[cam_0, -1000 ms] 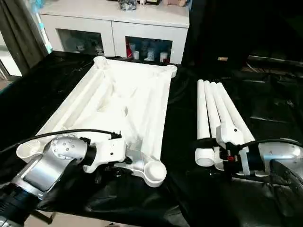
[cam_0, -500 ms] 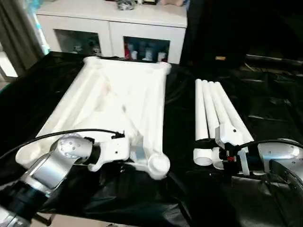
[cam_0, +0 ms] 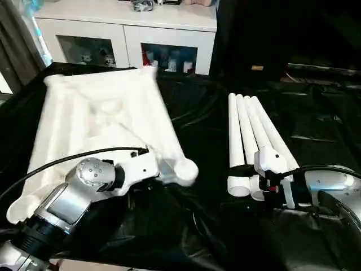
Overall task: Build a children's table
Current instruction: Move table base
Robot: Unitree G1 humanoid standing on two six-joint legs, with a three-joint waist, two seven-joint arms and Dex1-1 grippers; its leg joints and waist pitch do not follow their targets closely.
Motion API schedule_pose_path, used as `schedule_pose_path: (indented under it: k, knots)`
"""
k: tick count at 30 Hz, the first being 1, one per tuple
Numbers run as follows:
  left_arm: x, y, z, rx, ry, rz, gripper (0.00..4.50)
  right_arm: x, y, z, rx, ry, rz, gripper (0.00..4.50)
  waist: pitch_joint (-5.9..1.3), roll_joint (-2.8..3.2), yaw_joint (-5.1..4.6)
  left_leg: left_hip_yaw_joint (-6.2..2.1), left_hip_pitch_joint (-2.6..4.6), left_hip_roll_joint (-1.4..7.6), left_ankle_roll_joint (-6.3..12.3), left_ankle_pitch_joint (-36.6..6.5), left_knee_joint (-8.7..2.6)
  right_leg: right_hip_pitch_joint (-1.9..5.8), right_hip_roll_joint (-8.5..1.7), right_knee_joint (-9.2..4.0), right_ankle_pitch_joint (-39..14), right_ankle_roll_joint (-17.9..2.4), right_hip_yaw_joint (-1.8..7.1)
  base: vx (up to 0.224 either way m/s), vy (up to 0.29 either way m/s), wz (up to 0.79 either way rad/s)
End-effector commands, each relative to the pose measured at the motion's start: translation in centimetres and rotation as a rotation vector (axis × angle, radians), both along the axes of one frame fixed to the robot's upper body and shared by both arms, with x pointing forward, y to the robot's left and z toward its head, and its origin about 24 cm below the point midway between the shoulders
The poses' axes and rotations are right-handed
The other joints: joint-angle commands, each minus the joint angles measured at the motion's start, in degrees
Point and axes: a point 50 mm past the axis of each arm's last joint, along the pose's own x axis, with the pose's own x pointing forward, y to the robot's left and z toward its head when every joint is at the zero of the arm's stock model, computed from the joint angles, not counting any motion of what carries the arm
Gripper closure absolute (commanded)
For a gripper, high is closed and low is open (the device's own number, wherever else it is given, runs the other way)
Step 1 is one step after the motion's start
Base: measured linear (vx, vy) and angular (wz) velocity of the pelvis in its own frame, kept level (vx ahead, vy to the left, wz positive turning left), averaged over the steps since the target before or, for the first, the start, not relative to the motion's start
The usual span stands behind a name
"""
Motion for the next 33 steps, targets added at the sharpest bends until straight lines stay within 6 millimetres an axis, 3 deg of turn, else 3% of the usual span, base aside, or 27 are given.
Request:
schedule_pose_path:
  k: [1, 9, 10, 13, 20, 23, 24, 27, 29, 30, 32, 33]
  knots:
    - [0.7, 0.6, 0.7, 0.029, -0.087, 0.027, 4.47, 0.4, 0.2, 0.3, -0.009, -0.028, 0.005, 0.00, -3.11, -0.40, 0.57, 0.38, -0.86, 1.02, 2.52, -9.0, -4.68, 3.34, -3.42, -4.64, -21.1, -8.1, 2.10, 0.000, 0.000, 0.00]
    - [0.4, 0.4, 0.5, 0.013, -0.116, -0.064, 4.47, 0.5, 0.2, 0.3, -0.008, -0.037, 0.001, 0.00, -3.22, -0.30, 1.09, 0.43, -0.80, 1.22, 2.31, -8.6, -4.74, 3.26, -3.55, -4.36, -18.5, -8.7, 2.19, 0.000, 0.000, 0.00]
    - [0.1, 0.4, 0.5, 0.001, -0.087, -0.070, 4.47, 0.5, 0.2, 0.3, -0.009, -0.041, -0.006, 0.00, -3.22, -0.02, 1.22, 0.44, -0.72, 1.24, 2.08, -8.6, -4.75, 3.24, -3.57, -4.26, -18.0, -8.9, 2.23, 0.000, 0.000, 0.00]
    - [-0.2, 0.6, 0.7, -0.025, -0.045, -0.078, 3.89, 0.7, -0.1, 0.4, -0.004, -0.043, -0.040, 0.00, -3.21, -0.08, 1.47, 0.47, -0.64, 1.25, 1.63, -8.7, -4.81, 3.26, -3.62, -4.17, -17.8, -9.1, 2.26, 0.000, 0.000, 0.00]
    - [-0.4, 2.0, 2.8, -0.076, -0.015, -0.043, 3.45, 1.8, 0.1, 1.8, 0.094, -0.060, -0.129, 0.00, -3.01, -0.16, 1.43, 0.58, -0.45, 1.20, 0.95, -10.1, -4.93, 3.06, -3.44, -4.28, -19.6, -9.2, 2.18, 0.000, 0.000, 0.00]
    - [-0.3, 2.1, 4.3, -0.121, -0.051, -0.024, 3.26, 2.8, 0.3, 2.1, 0.080, -0.101, -0.206, 0.00, -3.10, -0.05, 1.34, 0.64, -0.41, 1.18, 0.18, -9.0, -4.92, 2.98, -3.50, -4.04, -18.7, -9.5, 2.18, 0.000, 0.000, 0.00]
    - [-0.4, 2.1, 5.6, -0.170, -0.068, -0.017, 3.11, 4.2, 0.0, 1.7, 0.015, -0.046, -0.365, 0.00, -3.07, -0.41, 1.21, 0.71, -0.50, 1.11, 0.11, -8.6, -4.94, 3.10, -3.35, -4.08, -18.3, -9.5, 2.16, 0.000, 0.000, 0.00]
    - [-0.6, 1.7, 7.0, -0.223, -0.087, -0.015, 2.92, 5.7, 0.1, 1.5, -0.003, 0.022, -0.494, 0.00, -3.07, -0.42, 0.94, 0.81, -0.35, 0.75, -0.98, -7.6, -4.81, 2.97, -3.14, -3.65, -17.4, -10.4, 2.16, 0.000, 0.000, 0.00]
    - [-0.7, 1.4, 7.3, -0.239, -0.091, -0.021, 2.68, 6.3, 0.2, 1.5, 0.001, 0.049, -0.560, 0.00, -3.12, -0.38, 1.09, 0.90, -0.30, 0.81, -1.48, -8.2, -4.76, 2.99, -3.23, -3.82, -18.3, -9.7, 2.17, 0.000, 0.000, 0.00]
    - [-0.9, 0.9, 7.3, -0.256, -0.092, -0.026, 2.61, 6.9, 0.3, 1.3, -0.013, 0.072, -0.625, 0.00, -3.21, -0.80, 1.03, 0.95, -0.40, 0.79, -1.57, -7.0, -4.84, 3.06, -3.14, -3.61, -16.8, -9.5, 2.21, 0.000, 0.000, 0.00]
    - [-1.0, 0.5, 7.3, -0.269, -0.091, -0.028, 2.56, 7.3, 0.5, 1.2, -0.025, 0.090, -0.672, 0.00, -3.26, -0.50, 1.00, 0.90, -0.38, 0.81, -2.22, -6.6, -4.88, 2.99, -3.12, -3.43, -16.1, -9.8, 2.11, 0.000, 0.000, 0.00]
    - [-1.2, -0.2, 7.1, -0.287, -0.084, -0.036, 2.47, 7.8, 1.0, 1.1, -0.032, 0.114, -0.716, 0.00, -3.22, -0.73, 1.08, 1.01, -0.32, 0.90, -2.35, -6.8, -4.89, 2.96, -3.13, -3.58, -16.0, -9.6, 2.15, 0.000, 0.000, 0.00]
